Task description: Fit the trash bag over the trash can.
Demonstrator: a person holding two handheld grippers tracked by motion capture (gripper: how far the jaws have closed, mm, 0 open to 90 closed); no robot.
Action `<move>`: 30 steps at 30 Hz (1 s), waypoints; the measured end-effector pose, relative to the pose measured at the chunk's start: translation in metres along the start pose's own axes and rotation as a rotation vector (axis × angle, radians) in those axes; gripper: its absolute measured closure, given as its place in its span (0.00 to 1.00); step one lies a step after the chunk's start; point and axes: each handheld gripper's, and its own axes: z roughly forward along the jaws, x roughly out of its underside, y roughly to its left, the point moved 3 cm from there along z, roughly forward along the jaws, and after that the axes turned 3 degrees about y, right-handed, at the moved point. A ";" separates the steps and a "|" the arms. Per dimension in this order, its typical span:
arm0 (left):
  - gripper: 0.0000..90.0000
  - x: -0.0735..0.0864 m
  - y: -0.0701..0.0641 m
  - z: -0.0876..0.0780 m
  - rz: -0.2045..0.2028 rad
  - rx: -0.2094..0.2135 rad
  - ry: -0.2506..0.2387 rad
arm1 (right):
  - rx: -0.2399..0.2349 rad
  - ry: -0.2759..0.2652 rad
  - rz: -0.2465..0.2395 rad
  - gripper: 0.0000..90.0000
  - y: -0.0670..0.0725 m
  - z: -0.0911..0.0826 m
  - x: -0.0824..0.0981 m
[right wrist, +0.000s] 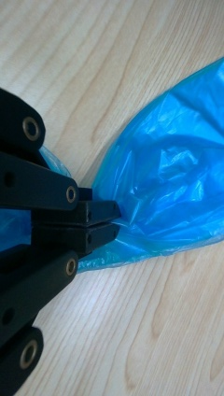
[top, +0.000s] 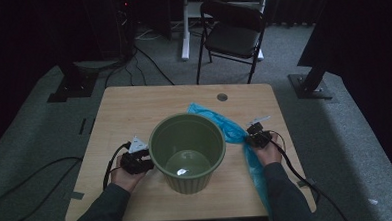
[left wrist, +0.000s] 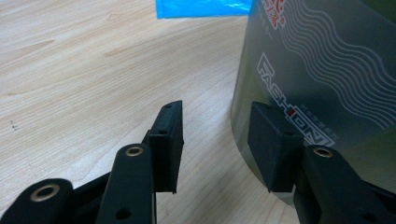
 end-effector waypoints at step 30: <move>0.62 -0.002 0.001 0.002 -0.009 0.004 -0.009 | -0.061 -0.294 0.026 1.00 -0.001 -0.095 -0.017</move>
